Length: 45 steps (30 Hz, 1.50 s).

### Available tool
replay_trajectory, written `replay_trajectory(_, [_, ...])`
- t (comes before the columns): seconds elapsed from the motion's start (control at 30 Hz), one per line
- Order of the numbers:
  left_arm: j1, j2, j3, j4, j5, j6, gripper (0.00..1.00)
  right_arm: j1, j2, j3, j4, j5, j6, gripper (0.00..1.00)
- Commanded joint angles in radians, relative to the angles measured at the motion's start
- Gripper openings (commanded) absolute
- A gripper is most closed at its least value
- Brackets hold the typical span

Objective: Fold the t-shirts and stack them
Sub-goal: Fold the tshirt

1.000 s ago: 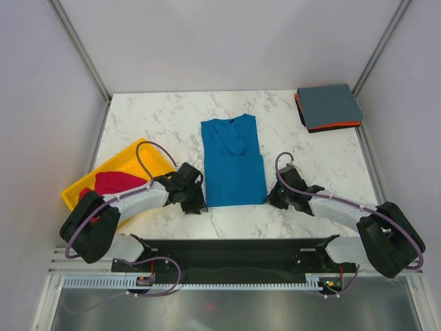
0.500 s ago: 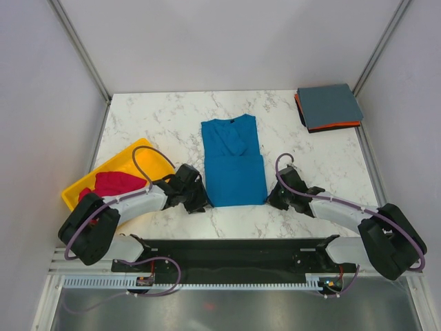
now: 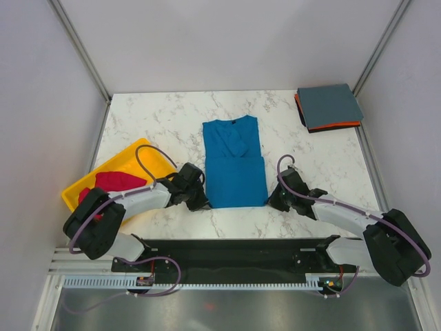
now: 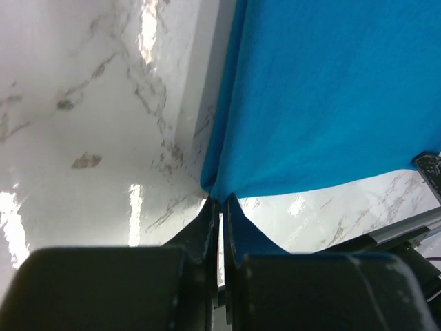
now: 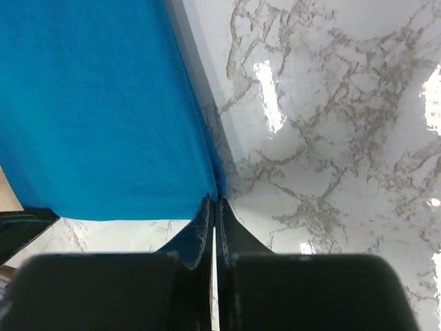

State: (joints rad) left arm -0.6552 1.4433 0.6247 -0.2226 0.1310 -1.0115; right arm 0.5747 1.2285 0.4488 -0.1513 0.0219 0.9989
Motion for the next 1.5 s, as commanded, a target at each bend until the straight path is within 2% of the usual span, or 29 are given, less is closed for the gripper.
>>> replay_trajectory(0.0, [-0.021, -0.081, 0.021, -0.127, -0.082, 0.034, 0.02, 0.008, -0.049, 0.005, -0.088, 0.015, -0.019, 0.0])
replay_trajectory(0.37, [-0.158, -0.314, 0.073, -0.296, -0.128, 0.015, 0.02, 0.014, -0.224, 0.08, -0.281, 0.092, -0.045, 0.0])
replay_trajectory(0.53, [-0.187, -0.319, 0.133, -0.319, -0.125, 0.011, 0.02, 0.016, -0.268, 0.139, -0.338, 0.111, -0.081, 0.0])
replay_trajectory(0.67, [-0.178, -0.282, 0.239, -0.394, -0.165, 0.048, 0.02, 0.014, -0.242, 0.224, -0.359, 0.153, -0.138, 0.0])
replay_trajectory(0.87, [-0.097, -0.2, 0.351, -0.417, -0.163, 0.115, 0.02, 0.002, -0.069, 0.453, -0.376, 0.156, -0.279, 0.0])
replay_trajectory(1.03, [0.035, -0.1, 0.458, -0.42, -0.108, 0.186, 0.02, -0.048, 0.12, 0.661, -0.383, 0.13, -0.376, 0.0])
replay_trajectory(1.47, [0.276, 0.291, 0.932, -0.422, 0.036, 0.329, 0.02, -0.167, 0.564, 1.151, -0.366, 0.016, -0.516, 0.0])
